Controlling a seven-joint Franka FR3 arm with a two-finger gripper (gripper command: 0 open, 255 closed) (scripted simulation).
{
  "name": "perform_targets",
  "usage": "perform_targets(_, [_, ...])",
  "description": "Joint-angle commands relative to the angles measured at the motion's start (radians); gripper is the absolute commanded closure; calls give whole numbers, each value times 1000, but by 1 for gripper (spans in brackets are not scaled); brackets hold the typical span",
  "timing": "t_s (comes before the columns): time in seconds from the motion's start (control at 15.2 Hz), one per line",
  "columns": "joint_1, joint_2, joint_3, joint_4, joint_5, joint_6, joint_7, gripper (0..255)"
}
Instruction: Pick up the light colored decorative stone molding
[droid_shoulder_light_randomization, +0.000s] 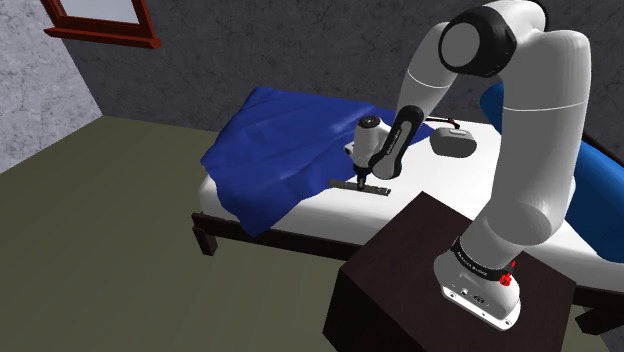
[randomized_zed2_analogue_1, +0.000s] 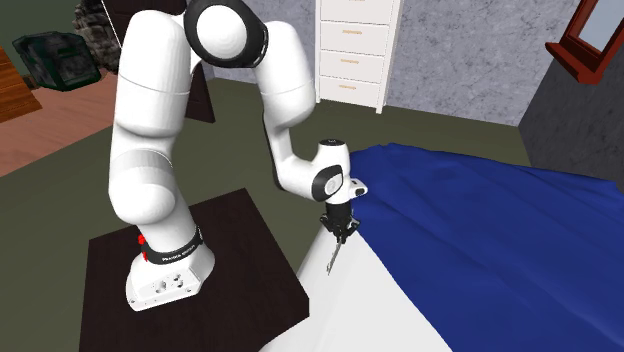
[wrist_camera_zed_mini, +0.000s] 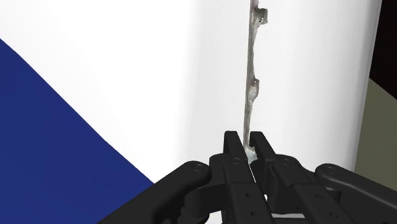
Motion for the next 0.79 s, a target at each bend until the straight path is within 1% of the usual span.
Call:
perform_targets(0.0, [-8, -26, 9, -9, 7, -18, -11, 255])
perform_targets(0.73, [-56, -212, 72, -57, 88, -156, -109, 255])
